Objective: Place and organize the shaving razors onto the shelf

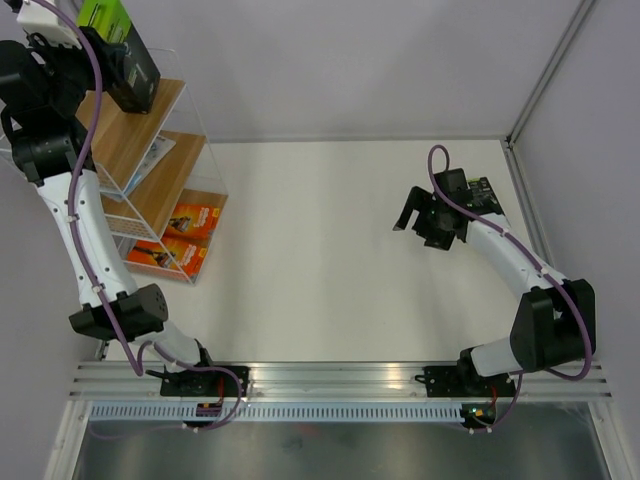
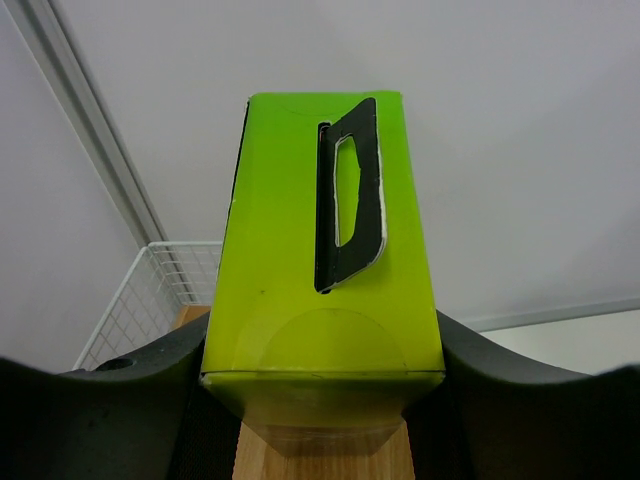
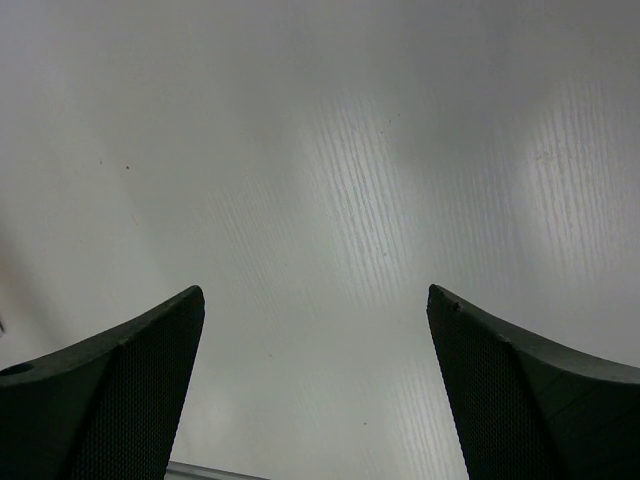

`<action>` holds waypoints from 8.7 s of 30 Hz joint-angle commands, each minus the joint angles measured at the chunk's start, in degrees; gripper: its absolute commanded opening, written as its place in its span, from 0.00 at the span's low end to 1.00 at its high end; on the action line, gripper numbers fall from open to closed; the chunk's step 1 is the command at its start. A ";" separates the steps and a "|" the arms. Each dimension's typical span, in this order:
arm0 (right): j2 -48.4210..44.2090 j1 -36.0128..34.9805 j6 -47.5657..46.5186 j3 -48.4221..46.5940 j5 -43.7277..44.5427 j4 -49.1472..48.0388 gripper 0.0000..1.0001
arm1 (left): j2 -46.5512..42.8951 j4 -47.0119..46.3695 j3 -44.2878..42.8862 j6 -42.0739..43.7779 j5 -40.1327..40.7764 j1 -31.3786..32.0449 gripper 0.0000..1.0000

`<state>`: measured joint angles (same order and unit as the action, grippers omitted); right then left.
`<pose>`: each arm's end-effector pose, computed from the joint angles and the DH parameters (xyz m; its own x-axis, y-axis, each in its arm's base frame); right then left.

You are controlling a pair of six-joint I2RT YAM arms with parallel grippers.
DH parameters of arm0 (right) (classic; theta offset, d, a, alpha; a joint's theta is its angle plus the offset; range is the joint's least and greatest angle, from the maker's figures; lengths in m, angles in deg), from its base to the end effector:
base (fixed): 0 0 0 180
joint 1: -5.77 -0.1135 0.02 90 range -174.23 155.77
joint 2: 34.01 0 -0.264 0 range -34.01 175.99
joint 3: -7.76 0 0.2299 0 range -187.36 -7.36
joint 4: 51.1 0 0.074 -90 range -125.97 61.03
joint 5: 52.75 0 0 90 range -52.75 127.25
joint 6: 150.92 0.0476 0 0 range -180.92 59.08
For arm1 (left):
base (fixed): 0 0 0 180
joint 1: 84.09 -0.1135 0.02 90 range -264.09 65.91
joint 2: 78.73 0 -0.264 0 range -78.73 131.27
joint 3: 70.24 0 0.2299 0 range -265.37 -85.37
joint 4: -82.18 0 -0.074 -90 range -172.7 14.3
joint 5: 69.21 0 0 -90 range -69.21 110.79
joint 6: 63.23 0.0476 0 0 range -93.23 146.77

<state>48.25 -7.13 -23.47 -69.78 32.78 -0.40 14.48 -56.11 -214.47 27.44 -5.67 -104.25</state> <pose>0.2745 0.0667 0.2562 -0.7987 0.4390 -0.4116 0.2771 0.8754 0.3961 0.2837 0.0816 0.5747 0.1531 0.0674 -0.9859 0.1024 0.9912 0.0836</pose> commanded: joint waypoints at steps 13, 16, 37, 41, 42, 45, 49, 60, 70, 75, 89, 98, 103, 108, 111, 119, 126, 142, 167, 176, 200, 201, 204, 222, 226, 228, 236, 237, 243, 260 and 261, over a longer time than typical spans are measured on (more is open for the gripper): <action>-1.22 -0.63 0.69 0.71 0.34 -0.33 0.98 | 1.89 -7.43 -0.63 -6.64 -4.04 -0.05 0.67; -1.22 -0.72 0.52 0.71 0.25 0.02 0.98 | 1.63 -7.34 -0.45 -6.56 -3.25 -0.14 0.72; -4.38 -0.80 -1.77 1.24 -1.68 -1.47 0.98 | -3.99 -7.69 1.47 -8.49 4.21 -0.40 1.00; -6.31 -0.80 -1.86 3.17 -2.47 -2.17 0.98 | -6.01 -7.34 4.38 -9.63 7.82 -0.49 1.00; -6.50 -0.80 -2.03 3.44 -2.47 -2.17 0.98 | -6.28 -7.17 4.73 -9.72 8.43 -0.49 1.00; -7.20 -0.80 -2.38 4.58 -2.74 -2.26 0.98 | -7.51 -6.64 5.44 -9.63 9.14 -0.49 1.00; -7.20 -0.80 -2.56 5.37 -3.35 -2.61 0.98 | -8.83 -6.29 6.92 -9.54 9.67 -0.58 1.00; -7.11 -0.80 -2.47 5.37 -3.88 -2.88 0.98 | -11.29 -5.58 9.04 -8.49 9.93 -0.58 1.00; -7.29 -0.80 -2.30 5.55 -4.23 -3.23 0.98 | -13.58 -4.88 10.71 -8.14 12.13 -0.58 1.00; -7.29 -0.80 -2.30 5.81 -4.41 -3.67 0.98 | -15.95 -3.65 11.59 -7.79 14.41 -0.49 1.00; -7.55 -0.80 -2.56 4.94 -4.06 -4.28 0.98 | -27.89 6.36 17.55 -13.32 20.40 -0.58 1.00; -3.43 3.58 -2.29 -7.26 8.73 1.86 0.98 | -35.91 5.49 28.63 -21.75 -4.02 1.70 0.96; -0.09 5.69 -5.72 -17.82 21.68 5.90 0.98 | -35.02 6.19 30.30 -22.91 -10.55 10.65 0.93; -0.69 14.21 -4.32 -15.12 21.35 5.57 0.98 | -35.64 6.81 37.15 -20.97 -4.06 27.15 0.92; -5.52 21.76 -3.18 -6.78 15.30 1.71 0.98 | -35.73 6.72 42.69 -20.80 1.82 36.55 0.92; -17.54 40.13 7.97 22.26 -1.38 -18.74 0.91 | -36.87 -10.46 64.02 -30.26 1.07 45.56 0.90; -19.43 43.58 22.22 41.40 -3.88 -55.23 0.78 | -36.34 -12.26 67.57 -28.71 -0.97 46.00 0.91; -9.40 44.55 32.15 49.93 -0.89 -78.19 0.69 | -34.94 -13.23 68.89 -27.82 0.88 46.00 0.92; 22.50 44.81 39.19 52.39 -8.53 -116.78 0.50 | -33.88 -13.93 70.39 -26.77 0.97 46.00 0.92; 27.77 46.04 39.98 51.08 -9.41 -122.57 0.52 | -34.50 -14.11 71.44 -26.24 0.62 46.00 0.92; 39.03 48.15 43.50 45.98 -12.93 -136.12 0.46 | -35.64 -14.11 73.20 -27.03 0.44 46.00 0.91; 39.03 48.06 43.41 45.89 -13.11 -136.03 0.45 | -35.64 -14.11 73.11 -27.03 0.53 46.00 0.91; 38.77 48.15 43.14 45.63 -13.46 -136.03 0.43 | -35.38 -14.11 73.02 -27.12 0.53 46.00 0.91; 27.29 48.15 39.73 44.48 -17.49 -125.86 0.01 | -35.46 -13.85 73.37 -27.12 0.53 46.09 0.91; 11.82 48.15 27.97 41.43 -19.00 -100.41 0.01 | -35.03 -12.97 73.46 -27.03 1.50 46.00 0.91; 1.09 48.06 18.34 36.43 -16.37 -76.96 0.01 | -35.11 -12.62 73.46 -26.60 1.58 46.00 0.91; -8.08 47.54 9.93 23.67 -16.80 -37.96 0.01 | -35.47 -11.74 73.38 -26.24 -0.08 46.09 0.91; -8.25 47.19 8.88 22.61 -16.63 -36.21 0.01 | -35.38 -11.47 73.38 -26.16 -0.52 46.09 0.91; -10.54 44.29 2.10 10.68 -14.69 -18.98 0.01 | -33.89 -14.98 77.50 -17.11 0.94 53.61 0.89; -12.73 23.21 0.95 -5.96 -7.49 -1.21 0.01 | -19.47 -39.59 79.35 -12.44 24.07 75.78 1.00; -12.91 21.97 1.39 -6.40 -6.96 -0.86 0.01 | -18.86 -40.38 79.18 -12.36 25.48 76.84 1.00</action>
<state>37.19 19.23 -23.21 -70.98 23.89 -1.86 -5.87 -88.50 -134.67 12.27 13.48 -30.35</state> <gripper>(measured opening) 0.008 0.992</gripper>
